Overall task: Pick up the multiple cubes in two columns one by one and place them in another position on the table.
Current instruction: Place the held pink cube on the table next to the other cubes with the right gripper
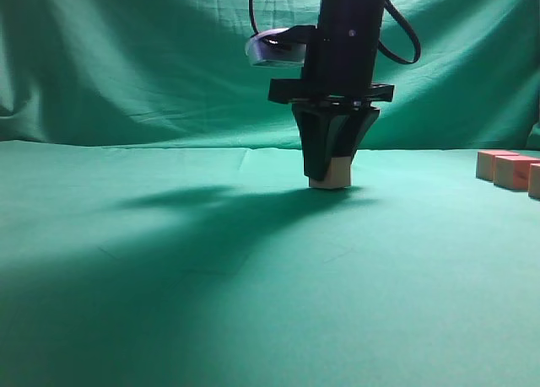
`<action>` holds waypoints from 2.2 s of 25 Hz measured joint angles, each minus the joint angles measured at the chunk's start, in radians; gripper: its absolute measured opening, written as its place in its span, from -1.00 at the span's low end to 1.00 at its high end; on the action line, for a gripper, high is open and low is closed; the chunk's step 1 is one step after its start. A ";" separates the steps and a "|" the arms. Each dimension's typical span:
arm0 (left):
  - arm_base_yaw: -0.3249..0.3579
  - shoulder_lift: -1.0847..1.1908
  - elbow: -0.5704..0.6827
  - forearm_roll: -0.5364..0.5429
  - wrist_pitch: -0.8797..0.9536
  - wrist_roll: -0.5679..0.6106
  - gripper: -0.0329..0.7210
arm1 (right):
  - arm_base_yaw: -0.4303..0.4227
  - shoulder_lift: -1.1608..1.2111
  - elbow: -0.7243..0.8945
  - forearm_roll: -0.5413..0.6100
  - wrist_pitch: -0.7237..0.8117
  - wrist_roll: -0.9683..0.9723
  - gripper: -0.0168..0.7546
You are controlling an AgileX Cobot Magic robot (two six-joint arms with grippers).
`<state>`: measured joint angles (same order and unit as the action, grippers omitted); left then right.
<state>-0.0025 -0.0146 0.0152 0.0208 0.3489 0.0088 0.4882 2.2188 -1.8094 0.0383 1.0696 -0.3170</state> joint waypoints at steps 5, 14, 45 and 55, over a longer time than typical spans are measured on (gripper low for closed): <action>0.000 0.000 0.000 0.000 0.000 0.000 -0.91 | 0.000 0.004 0.000 0.019 -0.001 -0.009 -0.27; 0.000 0.000 0.000 0.000 0.000 0.000 -0.91 | 0.000 0.004 0.000 0.028 -0.002 -0.009 -0.27; 0.000 0.000 0.000 0.000 0.000 0.000 -0.91 | 0.000 0.009 -0.008 0.006 0.025 0.042 -0.27; 0.000 0.000 0.000 0.000 0.000 0.000 -0.91 | 0.000 0.011 -0.010 0.006 0.023 0.071 -0.27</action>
<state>-0.0025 -0.0146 0.0152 0.0208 0.3489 0.0088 0.4882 2.2295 -1.8198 0.0447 1.0922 -0.2465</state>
